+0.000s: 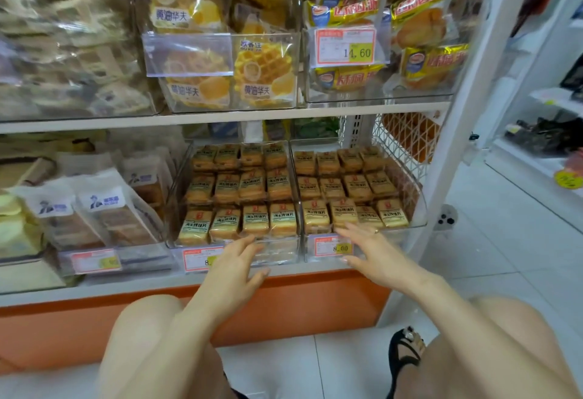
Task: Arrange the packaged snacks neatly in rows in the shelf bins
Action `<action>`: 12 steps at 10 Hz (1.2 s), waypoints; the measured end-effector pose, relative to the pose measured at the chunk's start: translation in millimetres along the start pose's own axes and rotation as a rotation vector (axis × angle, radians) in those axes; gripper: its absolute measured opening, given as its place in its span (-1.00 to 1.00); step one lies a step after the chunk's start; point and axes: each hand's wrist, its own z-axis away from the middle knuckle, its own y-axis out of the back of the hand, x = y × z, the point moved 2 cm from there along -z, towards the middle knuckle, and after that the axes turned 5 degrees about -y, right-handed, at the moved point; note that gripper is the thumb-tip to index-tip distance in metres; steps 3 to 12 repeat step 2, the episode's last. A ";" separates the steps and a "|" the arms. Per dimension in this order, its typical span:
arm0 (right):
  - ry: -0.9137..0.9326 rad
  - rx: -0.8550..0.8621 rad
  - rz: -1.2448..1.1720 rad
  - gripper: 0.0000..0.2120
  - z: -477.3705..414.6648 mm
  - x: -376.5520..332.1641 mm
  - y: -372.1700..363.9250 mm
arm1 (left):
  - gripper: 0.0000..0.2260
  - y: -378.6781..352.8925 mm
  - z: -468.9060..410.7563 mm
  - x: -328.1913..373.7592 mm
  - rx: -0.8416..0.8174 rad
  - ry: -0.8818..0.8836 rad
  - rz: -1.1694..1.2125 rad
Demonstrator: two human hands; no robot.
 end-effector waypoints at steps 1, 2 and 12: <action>-0.012 -0.006 -0.003 -0.43 8.9 1.4 -3.9 | -0.54 -4.7 0.4 11.8 -0.025 -0.024 0.010; -0.026 0.073 -0.119 -0.46 18.0 0.2 5.1 | -0.59 -0.6 2.6 24.4 0.070 -0.090 0.163; -0.026 0.073 -0.119 -0.46 18.0 0.2 5.1 | -0.59 -0.6 2.6 24.4 0.070 -0.090 0.163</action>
